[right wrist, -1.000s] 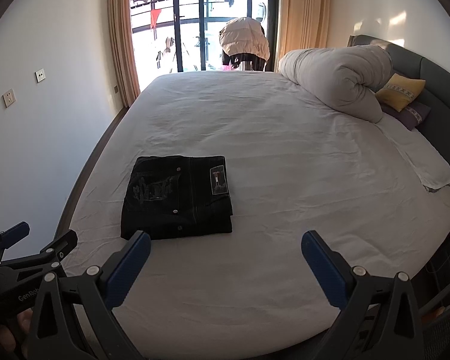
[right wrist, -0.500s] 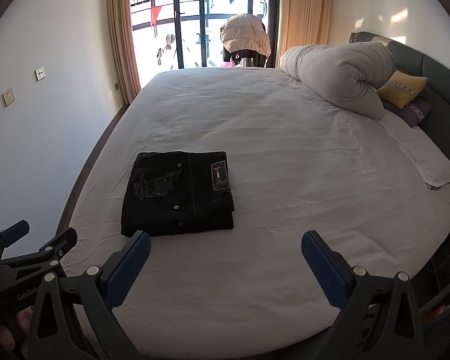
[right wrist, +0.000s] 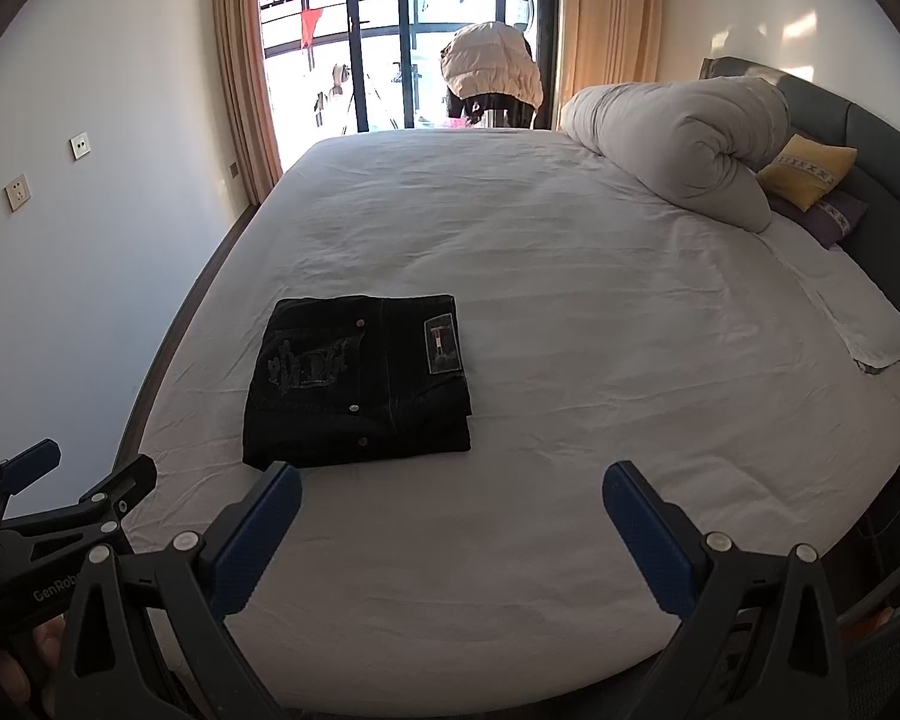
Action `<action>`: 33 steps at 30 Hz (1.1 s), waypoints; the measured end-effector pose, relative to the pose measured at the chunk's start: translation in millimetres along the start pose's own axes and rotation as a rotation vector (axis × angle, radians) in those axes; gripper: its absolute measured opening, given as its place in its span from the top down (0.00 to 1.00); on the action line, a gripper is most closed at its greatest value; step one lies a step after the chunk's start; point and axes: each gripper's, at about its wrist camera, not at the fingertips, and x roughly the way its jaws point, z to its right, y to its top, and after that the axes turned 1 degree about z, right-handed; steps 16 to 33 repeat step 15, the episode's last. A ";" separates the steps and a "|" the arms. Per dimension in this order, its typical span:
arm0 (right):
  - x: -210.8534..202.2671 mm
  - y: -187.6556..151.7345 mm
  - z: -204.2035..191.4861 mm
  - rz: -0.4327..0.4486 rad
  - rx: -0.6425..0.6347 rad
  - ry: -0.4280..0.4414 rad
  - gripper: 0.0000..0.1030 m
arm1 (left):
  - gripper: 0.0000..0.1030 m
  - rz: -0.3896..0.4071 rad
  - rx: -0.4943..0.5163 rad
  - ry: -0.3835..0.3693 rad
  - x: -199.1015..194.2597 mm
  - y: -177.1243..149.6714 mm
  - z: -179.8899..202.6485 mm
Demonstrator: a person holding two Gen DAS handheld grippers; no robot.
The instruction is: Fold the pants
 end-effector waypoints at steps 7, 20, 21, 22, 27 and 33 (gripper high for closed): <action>1.7 -1.8 -0.4 -0.004 0.002 0.003 0.00 | 0.00 0.000 0.004 0.004 0.2 -0.5 1.2; 4.4 -5.8 -0.1 -0.013 0.004 0.008 0.00 | 0.00 0.011 0.010 -0.004 -0.6 -0.9 -0.6; 4.4 -5.8 -0.1 -0.013 0.004 0.008 0.00 | 0.00 0.011 0.010 -0.004 -0.6 -0.9 -0.6; 4.4 -5.8 -0.1 -0.013 0.004 0.008 0.00 | 0.00 0.011 0.010 -0.004 -0.6 -0.9 -0.6; 4.4 -5.8 -0.1 -0.013 0.004 0.008 0.00 | 0.00 0.011 0.010 -0.004 -0.6 -0.9 -0.6; 4.4 -5.8 -0.1 -0.013 0.004 0.008 0.00 | 0.00 0.011 0.010 -0.004 -0.6 -0.9 -0.6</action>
